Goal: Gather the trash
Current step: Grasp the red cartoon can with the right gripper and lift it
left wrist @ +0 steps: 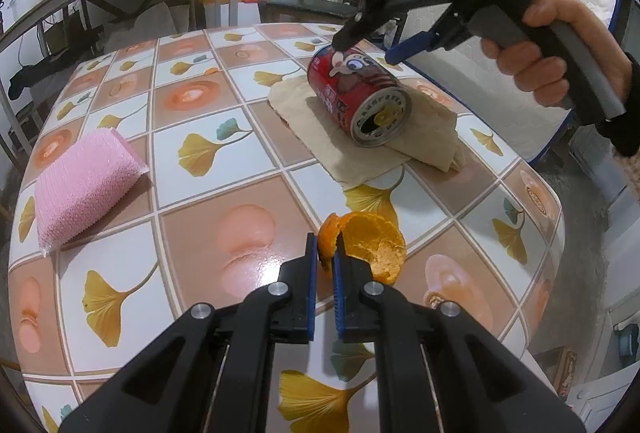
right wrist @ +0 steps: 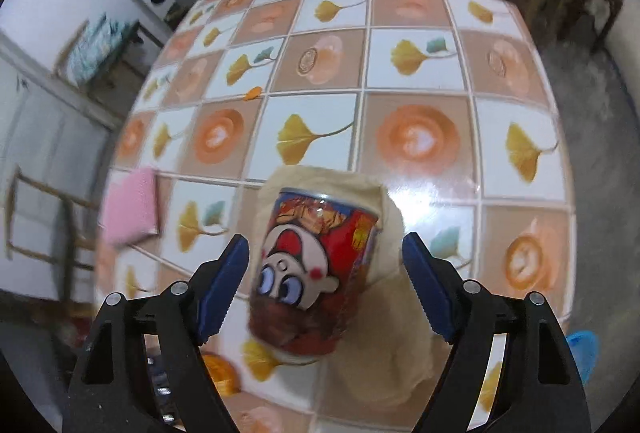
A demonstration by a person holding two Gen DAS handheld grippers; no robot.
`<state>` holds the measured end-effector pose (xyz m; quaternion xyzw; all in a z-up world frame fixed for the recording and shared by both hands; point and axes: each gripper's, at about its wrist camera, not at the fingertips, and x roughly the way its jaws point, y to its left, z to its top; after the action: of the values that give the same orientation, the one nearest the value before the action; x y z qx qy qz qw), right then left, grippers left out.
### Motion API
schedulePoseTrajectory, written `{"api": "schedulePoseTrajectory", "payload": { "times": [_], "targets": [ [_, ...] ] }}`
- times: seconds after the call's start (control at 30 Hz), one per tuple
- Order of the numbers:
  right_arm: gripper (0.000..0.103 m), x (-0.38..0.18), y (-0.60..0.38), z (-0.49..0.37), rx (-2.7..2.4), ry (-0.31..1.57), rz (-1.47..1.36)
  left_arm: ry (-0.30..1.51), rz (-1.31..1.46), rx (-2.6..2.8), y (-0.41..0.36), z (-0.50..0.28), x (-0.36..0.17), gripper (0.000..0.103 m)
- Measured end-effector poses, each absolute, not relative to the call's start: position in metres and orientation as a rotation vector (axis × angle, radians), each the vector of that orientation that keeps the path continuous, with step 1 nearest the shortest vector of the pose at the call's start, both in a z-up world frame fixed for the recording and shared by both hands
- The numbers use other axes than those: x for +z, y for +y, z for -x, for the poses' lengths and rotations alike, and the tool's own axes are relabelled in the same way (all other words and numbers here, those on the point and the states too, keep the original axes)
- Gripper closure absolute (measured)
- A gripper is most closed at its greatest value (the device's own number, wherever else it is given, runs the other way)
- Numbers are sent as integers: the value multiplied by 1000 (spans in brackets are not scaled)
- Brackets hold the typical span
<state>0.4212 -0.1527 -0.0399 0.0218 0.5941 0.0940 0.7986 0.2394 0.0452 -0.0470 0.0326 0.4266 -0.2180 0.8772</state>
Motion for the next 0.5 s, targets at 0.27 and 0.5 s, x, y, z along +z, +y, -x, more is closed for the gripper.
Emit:
{"api": "schedulePoseTrajectory", "payload": {
  "times": [0.27, 0.5],
  "targets": [
    [28, -35, -144, -412, 222, 1308, -96, 890, -73, -446, 46, -239, -48, 97],
    [34, -51, -137, -415, 178, 1339, -41, 885, -95, -435, 44, -237, -48, 97]
  ]
}}
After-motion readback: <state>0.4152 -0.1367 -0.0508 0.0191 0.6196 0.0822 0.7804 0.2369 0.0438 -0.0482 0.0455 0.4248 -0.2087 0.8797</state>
